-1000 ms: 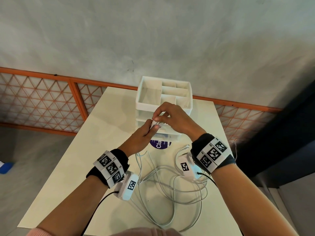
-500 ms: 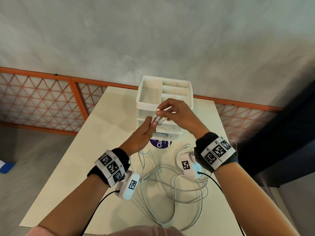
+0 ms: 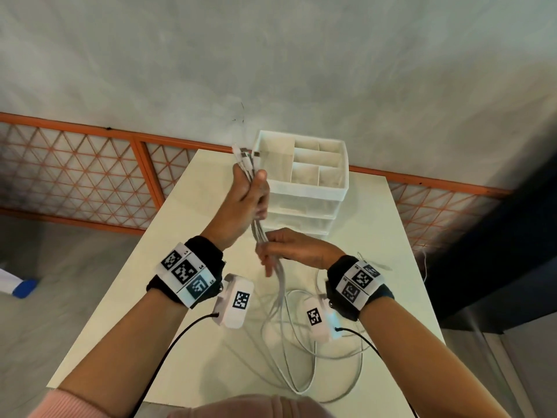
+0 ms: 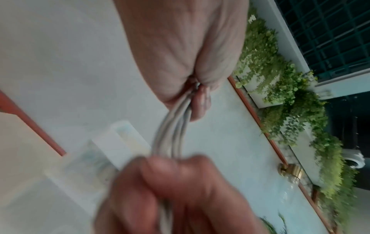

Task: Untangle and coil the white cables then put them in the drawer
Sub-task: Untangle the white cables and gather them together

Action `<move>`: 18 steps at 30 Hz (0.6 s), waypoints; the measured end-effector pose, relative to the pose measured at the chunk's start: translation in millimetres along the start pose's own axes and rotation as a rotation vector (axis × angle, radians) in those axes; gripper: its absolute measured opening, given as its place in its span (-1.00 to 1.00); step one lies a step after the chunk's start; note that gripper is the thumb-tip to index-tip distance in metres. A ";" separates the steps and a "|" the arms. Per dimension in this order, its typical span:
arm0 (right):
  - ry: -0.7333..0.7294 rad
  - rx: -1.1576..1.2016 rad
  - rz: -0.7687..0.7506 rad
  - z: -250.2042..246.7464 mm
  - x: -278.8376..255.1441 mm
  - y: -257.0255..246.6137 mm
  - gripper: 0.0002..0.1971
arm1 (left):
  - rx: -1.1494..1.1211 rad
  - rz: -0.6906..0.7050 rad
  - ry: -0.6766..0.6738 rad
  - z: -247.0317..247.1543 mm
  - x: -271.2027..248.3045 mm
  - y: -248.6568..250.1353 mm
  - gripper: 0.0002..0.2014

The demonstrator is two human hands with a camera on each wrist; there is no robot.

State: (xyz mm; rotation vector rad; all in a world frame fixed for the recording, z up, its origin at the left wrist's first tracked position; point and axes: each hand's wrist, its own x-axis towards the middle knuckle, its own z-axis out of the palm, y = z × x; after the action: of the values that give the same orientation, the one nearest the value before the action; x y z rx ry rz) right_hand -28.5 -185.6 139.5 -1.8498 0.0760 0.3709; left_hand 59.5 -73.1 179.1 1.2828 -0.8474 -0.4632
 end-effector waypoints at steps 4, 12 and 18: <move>0.139 -0.175 0.114 -23.3 -9.5 17.9 -0.61 | 0.018 -0.003 0.088 -23.2 -2.2 3.8 -0.77; 0.316 -0.230 0.136 -55.2 -35.5 34.3 -0.72 | 0.484 -0.115 -0.126 -33.8 -17.3 -19.8 -0.62; 0.318 -0.337 0.031 -57.8 -40.2 -4.6 -0.78 | 0.594 -0.185 -0.171 -5.6 -20.4 -45.7 -0.69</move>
State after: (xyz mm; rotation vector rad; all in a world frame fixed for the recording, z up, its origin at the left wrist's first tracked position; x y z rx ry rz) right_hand -53.1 -243.9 170.5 -2.2312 0.2735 0.1100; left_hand 57.8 -66.3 129.2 1.8992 -1.0594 -0.4907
